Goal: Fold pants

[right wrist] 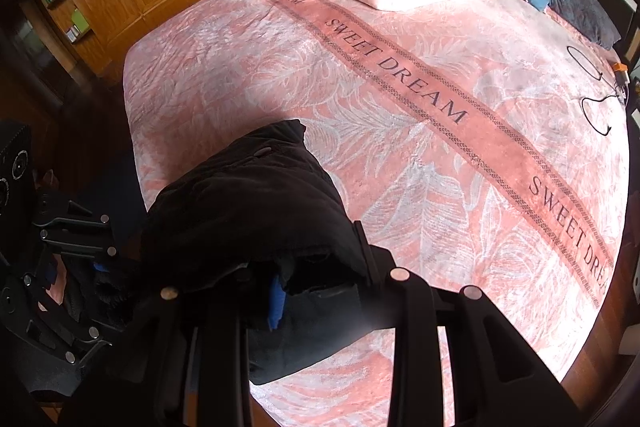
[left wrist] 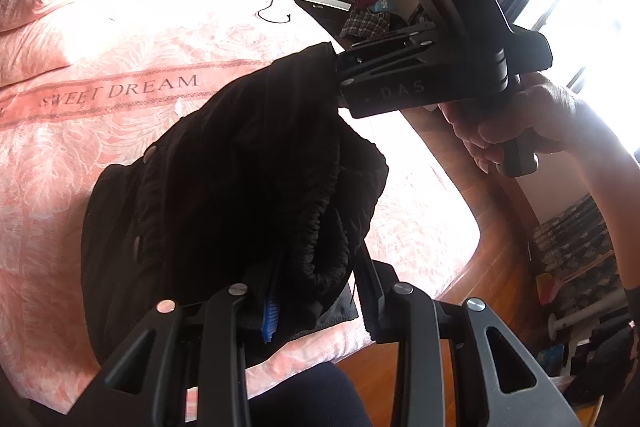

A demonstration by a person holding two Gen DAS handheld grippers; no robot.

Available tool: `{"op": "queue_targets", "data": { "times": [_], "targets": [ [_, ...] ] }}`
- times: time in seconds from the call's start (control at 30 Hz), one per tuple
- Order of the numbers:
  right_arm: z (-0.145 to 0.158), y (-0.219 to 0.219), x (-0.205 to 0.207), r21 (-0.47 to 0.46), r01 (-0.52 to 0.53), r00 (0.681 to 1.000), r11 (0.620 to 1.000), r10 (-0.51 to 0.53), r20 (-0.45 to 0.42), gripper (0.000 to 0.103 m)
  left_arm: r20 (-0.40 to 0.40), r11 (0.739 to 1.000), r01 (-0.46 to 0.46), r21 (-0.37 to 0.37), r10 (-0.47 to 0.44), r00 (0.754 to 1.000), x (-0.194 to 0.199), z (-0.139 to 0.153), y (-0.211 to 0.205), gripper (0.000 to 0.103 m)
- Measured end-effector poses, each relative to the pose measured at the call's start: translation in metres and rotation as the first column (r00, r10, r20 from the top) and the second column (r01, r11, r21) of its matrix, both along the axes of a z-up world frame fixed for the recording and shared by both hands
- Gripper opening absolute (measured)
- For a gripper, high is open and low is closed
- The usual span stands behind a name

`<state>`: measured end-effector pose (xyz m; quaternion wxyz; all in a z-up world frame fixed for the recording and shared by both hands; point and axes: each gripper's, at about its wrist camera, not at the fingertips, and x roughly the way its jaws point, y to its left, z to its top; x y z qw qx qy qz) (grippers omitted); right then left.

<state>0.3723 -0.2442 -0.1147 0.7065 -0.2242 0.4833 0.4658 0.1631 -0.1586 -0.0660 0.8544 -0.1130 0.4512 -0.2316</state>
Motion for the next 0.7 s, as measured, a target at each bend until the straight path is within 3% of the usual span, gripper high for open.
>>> {"op": "queue_targets", "data": {
  "times": [0.7],
  "targets": [
    [-0.060, -0.032, 0.013, 0.002, 0.008, 0.998, 1.000, -0.008, -0.060, 0.028, -0.102, 0.996, 0.048, 0.076, -0.040, 0.994, 0.028, -0.048, -0.034, 0.032]
  ]
}}
